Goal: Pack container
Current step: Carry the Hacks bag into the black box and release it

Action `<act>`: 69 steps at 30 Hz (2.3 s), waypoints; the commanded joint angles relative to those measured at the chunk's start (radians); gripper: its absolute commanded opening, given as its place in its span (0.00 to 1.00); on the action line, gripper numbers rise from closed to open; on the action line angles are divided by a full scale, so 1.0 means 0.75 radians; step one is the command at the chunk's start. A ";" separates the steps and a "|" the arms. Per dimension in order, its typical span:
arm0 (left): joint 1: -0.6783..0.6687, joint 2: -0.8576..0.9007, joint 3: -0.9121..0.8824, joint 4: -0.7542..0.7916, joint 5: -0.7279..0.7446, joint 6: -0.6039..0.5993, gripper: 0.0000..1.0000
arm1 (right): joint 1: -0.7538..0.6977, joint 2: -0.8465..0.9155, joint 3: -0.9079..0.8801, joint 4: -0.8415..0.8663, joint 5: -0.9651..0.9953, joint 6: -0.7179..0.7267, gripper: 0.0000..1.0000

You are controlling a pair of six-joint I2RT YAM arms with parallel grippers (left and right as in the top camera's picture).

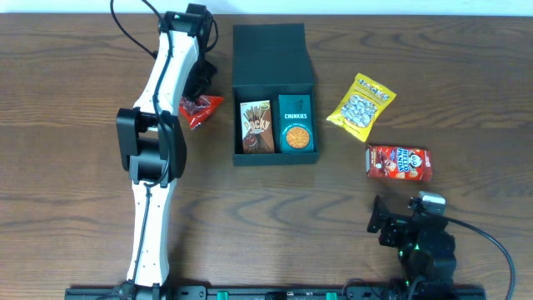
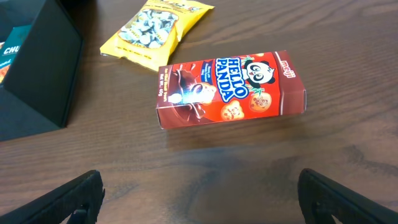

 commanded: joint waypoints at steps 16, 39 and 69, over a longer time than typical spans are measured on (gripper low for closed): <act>-0.330 -0.002 0.487 -0.259 -0.142 0.359 0.06 | 0.009 -0.007 -0.011 -0.005 -0.001 0.015 0.99; -0.538 -0.002 0.464 -0.433 -0.034 0.292 0.06 | 0.009 -0.007 -0.011 -0.005 0.005 0.001 0.99; -0.542 -0.212 0.008 -0.422 -0.164 0.197 0.06 | 0.009 -0.007 -0.011 -0.005 0.005 0.001 0.99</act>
